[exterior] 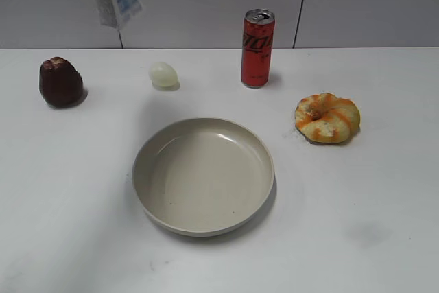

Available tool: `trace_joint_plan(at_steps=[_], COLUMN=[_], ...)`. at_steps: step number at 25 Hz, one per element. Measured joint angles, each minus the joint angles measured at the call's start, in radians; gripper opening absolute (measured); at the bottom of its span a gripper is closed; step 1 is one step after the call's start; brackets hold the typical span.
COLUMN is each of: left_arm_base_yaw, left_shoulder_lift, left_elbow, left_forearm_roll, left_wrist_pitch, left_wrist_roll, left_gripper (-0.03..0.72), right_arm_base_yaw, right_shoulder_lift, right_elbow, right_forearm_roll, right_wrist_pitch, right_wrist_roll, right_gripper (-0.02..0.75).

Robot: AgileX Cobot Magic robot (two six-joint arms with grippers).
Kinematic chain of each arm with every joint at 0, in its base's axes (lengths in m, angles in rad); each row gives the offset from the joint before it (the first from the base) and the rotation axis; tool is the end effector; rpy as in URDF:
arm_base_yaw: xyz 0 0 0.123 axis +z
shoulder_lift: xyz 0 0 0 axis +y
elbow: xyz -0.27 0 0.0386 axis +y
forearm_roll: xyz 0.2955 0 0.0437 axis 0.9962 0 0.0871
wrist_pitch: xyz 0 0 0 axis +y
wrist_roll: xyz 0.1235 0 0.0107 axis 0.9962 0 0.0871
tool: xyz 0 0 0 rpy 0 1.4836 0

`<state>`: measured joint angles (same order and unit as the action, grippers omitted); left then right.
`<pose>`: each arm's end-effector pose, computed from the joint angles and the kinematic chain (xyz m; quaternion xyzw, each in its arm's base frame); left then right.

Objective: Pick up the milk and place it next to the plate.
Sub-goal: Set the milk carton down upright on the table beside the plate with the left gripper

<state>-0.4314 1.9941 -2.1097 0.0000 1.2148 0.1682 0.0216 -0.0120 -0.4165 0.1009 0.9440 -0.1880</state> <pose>0.4544 -0.2092 0.3256 0.2839 0.9183 -0.0362 0.2734 0.0924 0.0121 0.2698 -0.0851 0.8358 0.0053 0.5423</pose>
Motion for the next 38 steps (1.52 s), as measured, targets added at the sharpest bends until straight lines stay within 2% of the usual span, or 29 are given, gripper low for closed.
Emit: trace_joint_plan(at_steps=[2, 5, 8, 13, 17, 22, 32, 34, 36, 38], left_arm_base_yaw=[-0.002, -0.018, -0.042, -0.054, -0.054, -0.066, -0.067, -0.067, -0.067, -0.067], left_shoulder_lift=[-0.076, -0.195, -0.324, -0.490, -0.516, -0.477, -0.357, -0.358, -0.372, -0.398], left_elbow=[0.054, 0.218, 0.454, 0.894, 1.130, 1.229, 1.242, 1.242, 1.242, 1.241], left_forearm_roll=[0.079, 0.168, 0.168, 0.131, 0.104, 0.081, 0.040, 0.031, 0.024, 0.013], left_wrist_pitch=[0.000, 0.002, -0.028, -0.306, -0.499, -0.603, -0.694, -0.706, -0.720, -0.716], left_wrist_roll=[-0.121, -0.276, -0.406, -0.578, -0.628, -0.638, -0.628, -0.606, -0.594, -0.588], left_gripper=[0.256, 0.256, 0.256, 0.256, 0.256, 0.256, 0.269, 0.344, 0.501, 0.610], right_arm_base_yaw=[0.000, 0.000, 0.000, 0.000, 0.000, 0.000, 0.000, 0.000, 0.000, 0.000], right_shoulder_lift=[0.000, 0.000, 0.000, 0.000, 0.000, 0.000, 0.000, 0.000, 0.000, 0.000], right_elbow=[0.000, 0.000, 0.000, 0.000, 0.000, 0.000, 0.000, 0.000, 0.000, 0.000], right_forearm_roll=[0.000, 0.000, 0.000, 0.000, 0.000, 0.000, 0.000, 0.000, 0.000, 0.000], right_wrist_pitch=[0.000, 0.000, 0.000, 0.000, 0.000, 0.000, 0.000, 0.000, 0.000, 0.000], right_wrist_roll=[0.000, 0.000, 0.000, 0.000, 0.000, 0.000, 0.000, 0.000, 0.000, 0.000], right_gripper=[0.497, 0.497, 0.497, 0.497, 0.497, 0.497, 0.497, 0.497, 0.497, 0.497])
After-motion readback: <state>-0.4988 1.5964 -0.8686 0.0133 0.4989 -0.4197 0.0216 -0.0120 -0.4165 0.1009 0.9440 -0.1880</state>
